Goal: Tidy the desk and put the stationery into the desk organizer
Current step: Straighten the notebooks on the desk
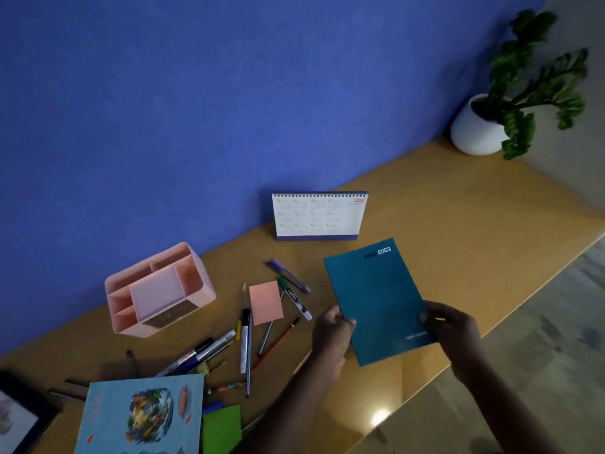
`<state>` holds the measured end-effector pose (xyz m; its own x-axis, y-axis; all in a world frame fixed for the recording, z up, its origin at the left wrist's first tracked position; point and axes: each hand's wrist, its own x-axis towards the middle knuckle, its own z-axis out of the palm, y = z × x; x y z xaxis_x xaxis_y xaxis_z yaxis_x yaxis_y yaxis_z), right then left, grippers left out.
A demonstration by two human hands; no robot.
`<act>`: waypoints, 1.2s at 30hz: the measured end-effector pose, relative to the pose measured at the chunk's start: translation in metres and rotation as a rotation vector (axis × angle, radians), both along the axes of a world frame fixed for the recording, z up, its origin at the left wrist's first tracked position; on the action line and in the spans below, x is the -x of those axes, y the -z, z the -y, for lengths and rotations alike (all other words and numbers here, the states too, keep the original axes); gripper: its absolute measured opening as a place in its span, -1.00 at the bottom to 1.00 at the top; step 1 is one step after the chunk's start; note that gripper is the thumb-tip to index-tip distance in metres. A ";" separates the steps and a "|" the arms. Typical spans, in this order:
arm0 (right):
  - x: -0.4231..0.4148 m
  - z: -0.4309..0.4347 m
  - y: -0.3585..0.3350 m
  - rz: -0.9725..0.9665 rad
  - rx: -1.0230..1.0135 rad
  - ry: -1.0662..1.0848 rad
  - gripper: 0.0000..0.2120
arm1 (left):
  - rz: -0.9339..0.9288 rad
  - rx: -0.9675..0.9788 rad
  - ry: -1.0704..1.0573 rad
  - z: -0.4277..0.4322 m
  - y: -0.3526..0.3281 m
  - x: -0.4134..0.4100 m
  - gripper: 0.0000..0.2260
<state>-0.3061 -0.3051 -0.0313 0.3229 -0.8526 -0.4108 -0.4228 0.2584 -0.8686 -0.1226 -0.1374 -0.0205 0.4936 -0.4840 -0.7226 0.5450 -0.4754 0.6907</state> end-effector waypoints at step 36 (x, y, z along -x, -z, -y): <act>-0.065 -0.023 0.030 -0.579 0.601 -0.374 -0.59 | -0.180 0.019 -0.096 -0.020 0.010 0.031 -0.49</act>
<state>-0.2407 -0.2826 -0.0617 0.5031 -0.8565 -0.1154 -0.7994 -0.4104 -0.4388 -0.1535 -0.1173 -0.0304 0.4018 -0.4553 -0.7945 0.7029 -0.4028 0.5863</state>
